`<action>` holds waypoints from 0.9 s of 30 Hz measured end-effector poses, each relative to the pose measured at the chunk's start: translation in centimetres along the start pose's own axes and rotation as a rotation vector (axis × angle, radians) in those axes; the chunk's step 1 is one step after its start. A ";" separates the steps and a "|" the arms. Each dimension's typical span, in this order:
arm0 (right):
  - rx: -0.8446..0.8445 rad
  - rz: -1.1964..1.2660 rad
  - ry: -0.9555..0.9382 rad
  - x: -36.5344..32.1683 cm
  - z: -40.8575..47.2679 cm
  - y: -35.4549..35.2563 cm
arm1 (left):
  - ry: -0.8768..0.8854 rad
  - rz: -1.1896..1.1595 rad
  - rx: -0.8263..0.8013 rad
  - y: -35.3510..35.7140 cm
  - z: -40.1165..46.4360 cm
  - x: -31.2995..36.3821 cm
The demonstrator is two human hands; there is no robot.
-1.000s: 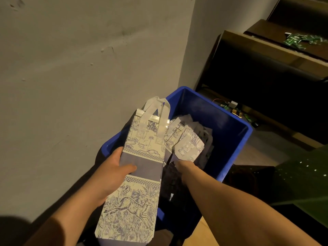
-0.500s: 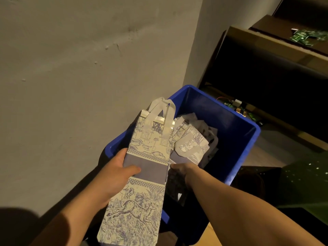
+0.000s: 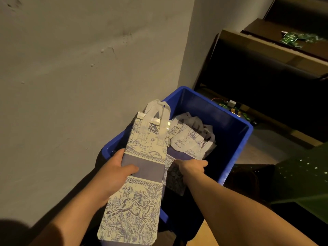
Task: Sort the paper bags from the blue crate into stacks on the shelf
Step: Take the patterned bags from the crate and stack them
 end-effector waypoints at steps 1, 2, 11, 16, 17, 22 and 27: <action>0.026 0.018 0.033 -0.1 -0.1 -0.3 | 0.001 0.002 -0.001 0.0 0.0 0.0; 0.014 -0.019 0.041 0.0 -0.2 -0.2 | 0.002 0.005 0.000 -0.1 0.1 0.0; -0.395 -0.018 0.129 1.3 1.2 4.7 | 0.005 0.001 0.005 -0.2 0.1 -0.2; -0.362 0.117 0.094 0.4 0.2 3.7 | -0.001 0.006 0.003 -0.3 0.2 -0.3; -0.381 0.115 0.086 0.2 0.2 3.8 | -0.003 0.008 0.002 -0.3 0.2 -0.3; -0.425 0.095 0.103 0.2 0.0 4.3 | -0.003 0.011 0.002 -0.1 0.2 -0.3; -0.396 0.201 0.090 -0.4 -0.3 3.7 | -0.003 0.008 0.001 -0.1 0.2 -0.3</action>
Point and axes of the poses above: each hand's wrist, its own z-axis towards the middle knuckle, its own y-axis out of the palm, x = y × z, the point moved 6 cm from there along z, towards the middle knuckle, and after that the axes turned 13 degrees about y, right-handed, at the moved point
